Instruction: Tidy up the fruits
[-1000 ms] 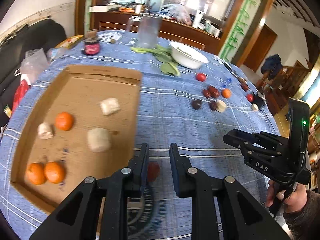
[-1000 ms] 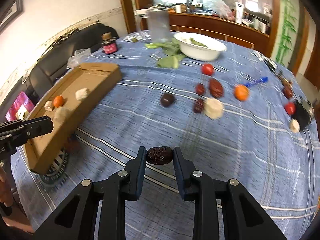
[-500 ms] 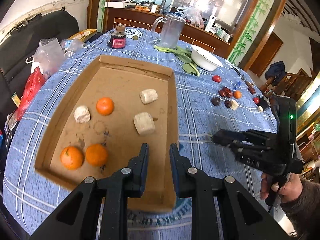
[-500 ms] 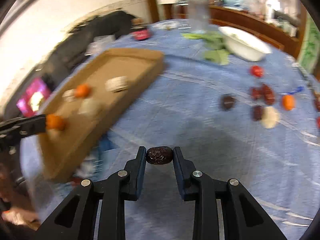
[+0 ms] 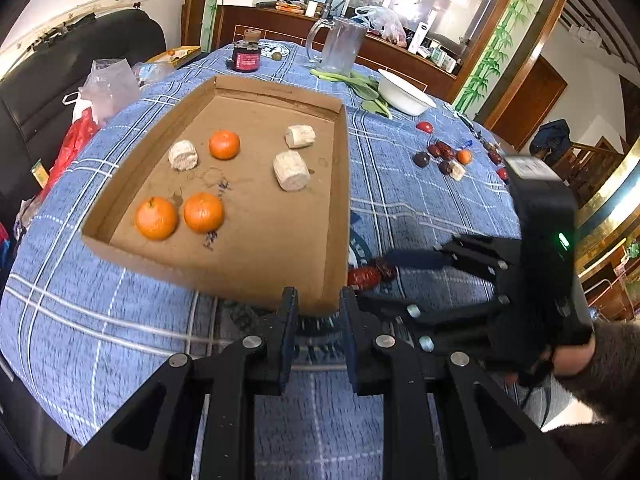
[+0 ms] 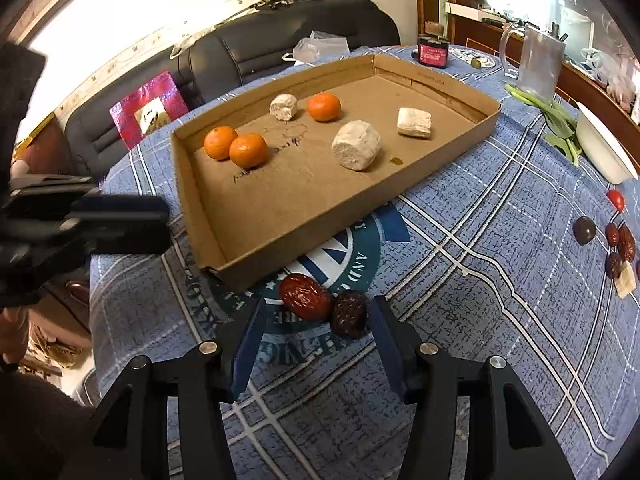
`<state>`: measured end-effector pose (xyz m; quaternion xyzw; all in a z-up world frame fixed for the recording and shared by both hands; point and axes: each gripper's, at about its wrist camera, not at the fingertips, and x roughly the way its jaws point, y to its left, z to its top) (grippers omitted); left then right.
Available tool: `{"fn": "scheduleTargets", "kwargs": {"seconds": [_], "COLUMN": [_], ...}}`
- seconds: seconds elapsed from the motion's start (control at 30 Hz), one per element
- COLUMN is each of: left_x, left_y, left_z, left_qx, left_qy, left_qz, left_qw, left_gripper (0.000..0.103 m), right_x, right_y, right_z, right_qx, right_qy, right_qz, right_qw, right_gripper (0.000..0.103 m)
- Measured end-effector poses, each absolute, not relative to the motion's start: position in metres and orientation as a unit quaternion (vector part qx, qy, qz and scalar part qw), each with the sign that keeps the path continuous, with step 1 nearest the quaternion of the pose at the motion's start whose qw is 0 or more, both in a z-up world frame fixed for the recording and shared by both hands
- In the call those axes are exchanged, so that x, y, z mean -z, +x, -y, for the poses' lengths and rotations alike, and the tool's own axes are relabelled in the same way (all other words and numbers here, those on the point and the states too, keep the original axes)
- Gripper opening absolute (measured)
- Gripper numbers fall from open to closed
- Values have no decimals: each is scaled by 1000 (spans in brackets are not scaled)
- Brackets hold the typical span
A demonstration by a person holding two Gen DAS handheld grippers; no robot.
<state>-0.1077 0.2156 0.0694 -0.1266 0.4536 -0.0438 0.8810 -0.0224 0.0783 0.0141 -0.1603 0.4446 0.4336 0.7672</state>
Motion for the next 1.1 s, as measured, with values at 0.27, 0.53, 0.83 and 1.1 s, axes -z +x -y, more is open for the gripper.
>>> {"fn": "scheduleTargets", "kwargs": {"seconds": [0.27,0.53,0.83,1.1], "left_x": [-64,-54,-49,-73], "left_y": [-123,-119,-95,10], "left_z": [-198,-174,-144,-80], "left_qx": [80,87,88,96], "left_qy": [-133,-135,-139,-53], "left_qz": [-464,-479,-484,-451], "left_qw": [872,863,859,886], "left_gripper": [20,23,32,54], "right_x": [-18,-11,-25,-25], "right_y": [-12,-6,18,52], "right_z": [-59,-77,-13,96], "right_qx": [-448,-464,-411,-276], "right_qy": [-181,-246,-172,-118], "right_qz": [-437,-413,-436,-450], "right_qw": [758,744,782,841], "right_gripper": [58,31,21,21]}}
